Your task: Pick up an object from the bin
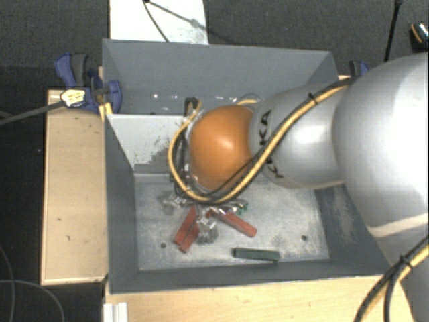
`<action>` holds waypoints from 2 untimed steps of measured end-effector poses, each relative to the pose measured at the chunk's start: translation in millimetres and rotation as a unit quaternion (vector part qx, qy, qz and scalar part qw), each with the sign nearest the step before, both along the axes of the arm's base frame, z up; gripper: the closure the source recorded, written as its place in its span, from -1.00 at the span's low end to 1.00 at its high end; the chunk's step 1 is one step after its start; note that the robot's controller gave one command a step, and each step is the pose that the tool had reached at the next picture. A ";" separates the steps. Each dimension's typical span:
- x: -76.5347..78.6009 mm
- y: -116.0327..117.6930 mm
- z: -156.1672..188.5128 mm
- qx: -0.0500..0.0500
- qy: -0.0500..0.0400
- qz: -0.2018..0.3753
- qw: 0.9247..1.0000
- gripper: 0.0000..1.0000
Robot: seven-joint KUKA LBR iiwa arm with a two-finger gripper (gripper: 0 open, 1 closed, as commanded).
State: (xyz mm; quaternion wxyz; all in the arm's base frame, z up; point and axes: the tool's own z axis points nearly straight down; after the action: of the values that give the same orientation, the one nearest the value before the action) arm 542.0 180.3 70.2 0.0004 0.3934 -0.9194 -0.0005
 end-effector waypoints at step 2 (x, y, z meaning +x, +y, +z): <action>0.8 0.4 28.9 0.001 -0.003 -0.007 1.000 1.00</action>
Offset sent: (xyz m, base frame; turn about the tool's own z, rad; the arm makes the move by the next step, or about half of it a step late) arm 0.0000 0.0000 0.0000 0.0000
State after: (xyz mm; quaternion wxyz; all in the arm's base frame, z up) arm 542.8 180.6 99.2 -0.0025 0.3872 -0.9220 -0.0005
